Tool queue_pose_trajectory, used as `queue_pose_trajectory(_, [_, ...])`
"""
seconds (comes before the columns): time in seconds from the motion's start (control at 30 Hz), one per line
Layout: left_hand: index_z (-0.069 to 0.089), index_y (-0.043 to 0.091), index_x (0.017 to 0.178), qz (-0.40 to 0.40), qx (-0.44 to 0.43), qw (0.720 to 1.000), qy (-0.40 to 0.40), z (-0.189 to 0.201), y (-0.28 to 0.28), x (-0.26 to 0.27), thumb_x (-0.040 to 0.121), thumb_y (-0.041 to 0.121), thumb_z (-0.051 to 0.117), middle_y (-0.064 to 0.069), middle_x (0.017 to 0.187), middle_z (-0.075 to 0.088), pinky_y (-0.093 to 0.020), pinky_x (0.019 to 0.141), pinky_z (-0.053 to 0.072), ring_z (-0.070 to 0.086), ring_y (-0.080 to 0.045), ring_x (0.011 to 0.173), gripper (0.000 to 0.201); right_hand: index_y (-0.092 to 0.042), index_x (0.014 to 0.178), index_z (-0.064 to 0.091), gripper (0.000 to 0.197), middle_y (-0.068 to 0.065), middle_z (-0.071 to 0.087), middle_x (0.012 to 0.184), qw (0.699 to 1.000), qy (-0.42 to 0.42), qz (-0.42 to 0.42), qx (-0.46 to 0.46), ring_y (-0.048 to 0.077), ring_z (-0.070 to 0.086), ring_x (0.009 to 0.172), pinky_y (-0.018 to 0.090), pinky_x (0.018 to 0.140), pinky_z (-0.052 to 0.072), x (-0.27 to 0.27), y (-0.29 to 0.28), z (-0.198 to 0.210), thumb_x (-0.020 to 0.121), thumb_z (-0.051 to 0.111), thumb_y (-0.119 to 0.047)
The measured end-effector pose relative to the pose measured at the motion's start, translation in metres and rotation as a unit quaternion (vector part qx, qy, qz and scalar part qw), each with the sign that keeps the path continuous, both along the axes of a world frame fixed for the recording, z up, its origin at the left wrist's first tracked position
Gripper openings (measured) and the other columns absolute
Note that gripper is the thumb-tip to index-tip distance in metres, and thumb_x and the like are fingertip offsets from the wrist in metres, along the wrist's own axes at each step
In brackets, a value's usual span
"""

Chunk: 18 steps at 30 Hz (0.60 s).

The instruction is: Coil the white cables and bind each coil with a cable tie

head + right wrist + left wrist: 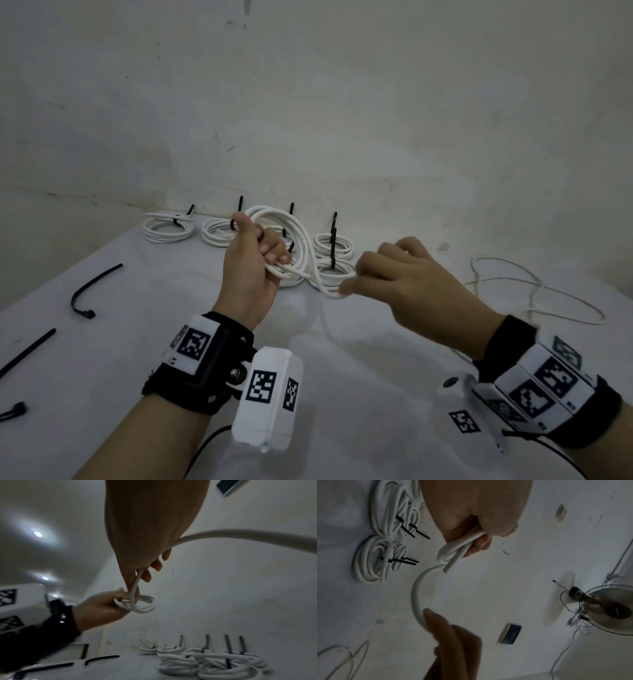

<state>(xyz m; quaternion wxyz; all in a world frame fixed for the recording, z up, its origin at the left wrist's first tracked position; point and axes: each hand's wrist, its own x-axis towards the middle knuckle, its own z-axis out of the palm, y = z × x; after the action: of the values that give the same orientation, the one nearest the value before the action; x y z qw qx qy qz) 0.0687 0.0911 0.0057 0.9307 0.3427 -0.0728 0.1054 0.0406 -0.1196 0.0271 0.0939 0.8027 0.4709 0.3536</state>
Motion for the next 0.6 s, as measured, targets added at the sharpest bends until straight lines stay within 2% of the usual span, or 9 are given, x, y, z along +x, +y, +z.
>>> queue_pose_trajectory(0.07, [0.031, 0.018, 0.071, -0.008, 0.011, 1.0, 0.005, -0.002, -0.005, -0.001, 0.098, 0.05, 0.023, 0.008, 0.048, 0.025, -0.016, 0.04, 0.034, 0.025, -0.004, 0.039, 0.043, -0.019, 0.101, 0.068, 0.043, 0.0, 0.06, 0.091, 1.0, -0.004, 0.026, -0.005, 0.018, 0.045, 0.081, 0.031, 0.075, 0.032, -0.007, 0.017, 0.005, 0.083, 0.037, 0.005])
queue_pose_trajectory(0.13, [0.032, 0.018, 0.071, -0.029, 0.038, 0.999, 0.005, -0.004, -0.011, -0.003, 0.097, 0.051, 0.023, 0.006, 0.049, 0.025, -0.017, 0.04, 0.033, 0.025, -0.006, 0.04, 0.043, -0.017, 0.099, 0.069, 0.039, 0.001, 0.062, 0.091, 0.999, 0.019, 0.049, 0.001, 0.019, 0.047, 0.081, 0.027, 0.072, 0.031, -0.011, 0.031, 0.011, 0.084, 0.039, 0.003])
queue_pose_trajectory(0.2, [0.036, 0.016, 0.074, -0.052, 0.107, 0.993, -0.002, -0.007, -0.015, -0.006, 0.094, 0.055, 0.025, -0.002, 0.054, 0.031, -0.018, 0.044, 0.034, 0.031, -0.012, 0.045, 0.046, -0.014, 0.098, 0.069, 0.037, 0.002, 0.065, 0.093, 0.995, 0.062, 0.072, 0.03, 0.017, 0.046, 0.082, 0.02, 0.071, 0.028, -0.01, 0.04, 0.016, 0.083, 0.039, 0.002])
queue_pose_trajectory(0.23, [0.042, 0.014, 0.081, -0.062, 0.15, 0.987, -0.01, -0.009, -0.017, -0.008, 0.09, 0.058, 0.026, -0.006, 0.063, 0.039, -0.021, 0.049, 0.036, 0.037, -0.019, 0.054, 0.047, -0.012, 0.097, 0.069, 0.034, 0.002, 0.065, 0.093, 0.992, 0.085, 0.076, 0.049, 0.016, 0.046, 0.083, 0.019, 0.07, 0.032, -0.01, 0.043, 0.018, 0.084, 0.041, 0.002])
queue_pose_trajectory(0.3, [0.049, 0.013, 0.098, -0.076, 0.22, 0.972, -0.025, -0.012, -0.02, -0.012, 0.088, 0.06, 0.027, -0.011, 0.085, 0.049, -0.026, 0.057, 0.042, 0.044, -0.024, 0.074, 0.053, -0.01, 0.098, 0.067, 0.024, 0.003, 0.062, 0.092, 0.987, 0.124, 0.058, 0.086, 0.015, 0.048, 0.082, 0.027, 0.064, 0.045, -0.006, 0.047, 0.019, 0.086, 0.05, 0.002])
queue_pose_trajectory(0.37, [0.052, 0.009, 0.082, -0.094, 0.25, 0.963, -0.03, -0.012, -0.024, -0.016, 0.096, 0.052, 0.025, -0.008, 0.062, 0.045, -0.023, 0.052, 0.043, 0.046, -0.018, 0.057, 0.053, -0.009, 0.098, 0.064, 0.015, 0.003, 0.058, 0.091, 0.98, 0.151, 0.043, 0.125, 0.013, 0.05, 0.081, 0.036, 0.059, 0.049, -0.001, 0.048, 0.02, 0.089, 0.054, -0.002])
queue_pose_trajectory(0.43, [0.052, 0.014, 0.066, -0.138, 0.238, 0.961, -0.028, -0.01, -0.029, -0.02, 0.1, 0.049, 0.022, 0.002, 0.05, 0.034, -0.02, 0.046, 0.038, 0.034, -0.008, 0.043, 0.057, -0.01, 0.099, 0.062, 0.013, -0.001, 0.056, 0.091, 0.969, 0.169, 0.042, 0.175, 0.01, 0.05, 0.079, 0.038, 0.06, 0.05, 0.006, 0.046, 0.021, 0.091, 0.052, -0.009])
queue_pose_trajectory(0.5, [0.055, 0.016, 0.072, -0.173, 0.211, 0.962, -0.028, -0.009, -0.031, -0.021, 0.098, 0.052, 0.018, 0.004, 0.048, 0.029, -0.019, 0.042, 0.036, 0.027, -0.005, 0.038, 0.058, -0.011, 0.101, 0.062, 0.019, -0.003, 0.055, 0.091, 0.958, 0.184, 0.04, 0.217, 0.014, 0.055, 0.076, 0.04, 0.061, 0.05, 0.011, 0.043, 0.022, 0.092, 0.047, -0.019])
queue_pose_trajectory(0.6, [0.051, 0.013, 0.078, -0.203, 0.174, 0.963, -0.02, -0.007, -0.029, -0.023, 0.094, 0.057, 0.016, 0.005, 0.045, 0.026, -0.017, 0.037, 0.032, 0.024, -0.003, 0.034, 0.058, -0.011, 0.102, 0.066, 0.028, 0.0, 0.055, 0.09, 0.954, 0.172, 0.038, 0.243, 0.016, 0.054, 0.071, 0.04, 0.059, 0.049, 0.017, 0.041, 0.018, 0.092, 0.044, -0.027])
